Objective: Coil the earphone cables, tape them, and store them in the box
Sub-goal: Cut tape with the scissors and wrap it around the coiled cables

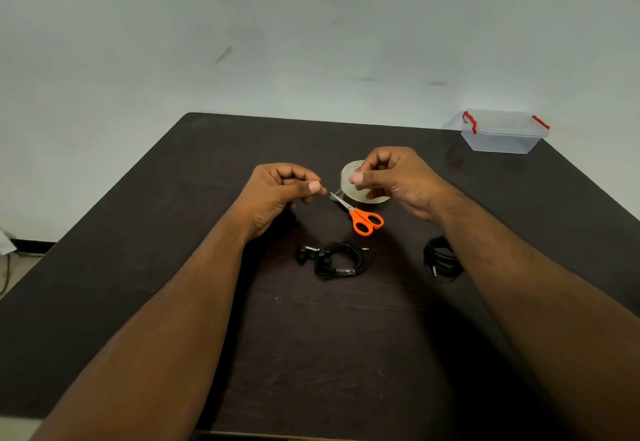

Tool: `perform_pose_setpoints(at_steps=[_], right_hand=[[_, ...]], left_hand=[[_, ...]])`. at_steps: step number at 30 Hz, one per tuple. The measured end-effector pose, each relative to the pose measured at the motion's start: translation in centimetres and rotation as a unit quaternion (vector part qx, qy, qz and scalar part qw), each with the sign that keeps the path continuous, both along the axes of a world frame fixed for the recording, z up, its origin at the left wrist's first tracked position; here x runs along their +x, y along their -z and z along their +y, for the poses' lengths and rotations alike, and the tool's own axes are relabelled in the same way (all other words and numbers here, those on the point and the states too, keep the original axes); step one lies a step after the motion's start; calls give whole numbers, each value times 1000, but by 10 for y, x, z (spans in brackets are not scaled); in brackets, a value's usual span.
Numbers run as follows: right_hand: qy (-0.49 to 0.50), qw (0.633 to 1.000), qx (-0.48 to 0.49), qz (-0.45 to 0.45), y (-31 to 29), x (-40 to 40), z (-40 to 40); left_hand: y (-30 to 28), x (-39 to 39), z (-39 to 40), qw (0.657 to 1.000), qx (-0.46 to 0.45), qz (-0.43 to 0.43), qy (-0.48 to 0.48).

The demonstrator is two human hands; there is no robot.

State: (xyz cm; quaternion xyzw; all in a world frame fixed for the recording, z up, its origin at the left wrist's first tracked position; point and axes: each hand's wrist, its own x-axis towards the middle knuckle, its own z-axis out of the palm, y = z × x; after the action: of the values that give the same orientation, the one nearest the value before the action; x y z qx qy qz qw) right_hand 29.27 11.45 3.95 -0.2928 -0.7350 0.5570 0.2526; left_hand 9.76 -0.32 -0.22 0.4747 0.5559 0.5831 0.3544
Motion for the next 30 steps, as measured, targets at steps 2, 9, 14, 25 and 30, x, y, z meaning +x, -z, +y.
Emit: perform_pose_setpoints(at_steps=[2, 9, 14, 25, 30], right_hand=[[52, 995, -45, 70, 2, 21, 3], [204, 954, -111, 189, 17, 92, -4], [251, 931, -104, 244, 18, 117, -1], [246, 929, -53, 271, 24, 106, -4], [257, 929, -65, 257, 28, 101, -8]], left_hand=[[-1, 4, 2, 999, 3, 21, -30], [-6, 58, 15, 951, 3, 304, -56], [-31, 128, 27, 948, -63, 312, -11], [-11, 192, 50, 873, -191, 445, -60], [-10, 201, 48, 842, -169, 509, -53]])
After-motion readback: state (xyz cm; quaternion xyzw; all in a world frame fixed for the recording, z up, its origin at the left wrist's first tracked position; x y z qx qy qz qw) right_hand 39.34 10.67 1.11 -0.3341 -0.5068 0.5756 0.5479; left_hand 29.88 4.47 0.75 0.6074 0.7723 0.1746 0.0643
